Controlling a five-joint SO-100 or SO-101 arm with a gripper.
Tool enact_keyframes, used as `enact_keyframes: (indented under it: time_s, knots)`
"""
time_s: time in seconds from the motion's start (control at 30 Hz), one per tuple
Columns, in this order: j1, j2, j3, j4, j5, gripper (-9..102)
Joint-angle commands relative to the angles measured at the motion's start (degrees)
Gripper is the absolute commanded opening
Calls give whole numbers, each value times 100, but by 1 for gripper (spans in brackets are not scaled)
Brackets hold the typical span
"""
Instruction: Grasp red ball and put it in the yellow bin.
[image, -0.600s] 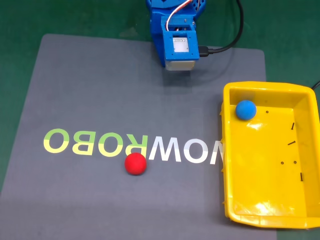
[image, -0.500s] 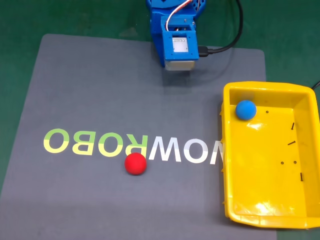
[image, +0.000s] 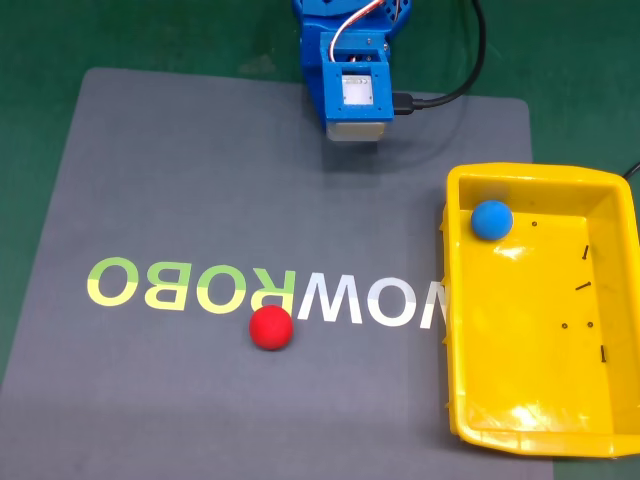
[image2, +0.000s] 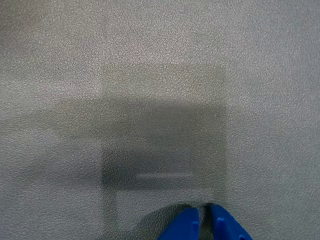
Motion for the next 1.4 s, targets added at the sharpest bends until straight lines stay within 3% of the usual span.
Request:
enact_keyframes:
  time_s: [0.0, 0.07, 0.17, 0.3, 0.6, 1.0, 1.37]
  knots:
    - [167, 79, 193, -343, 132, 4]
    - [237, 70, 193, -791, 308, 24]
    - [448, 70, 88, -1468, 343, 35]
    - [633, -457, -360, -2030, 44, 35]
    - [598, -3674, -2479, -3656, 334, 34]
    - [967, -6996, -4166, -5361, 185, 33]
    - [1143, -9079, -5695, -5704, 202, 33]
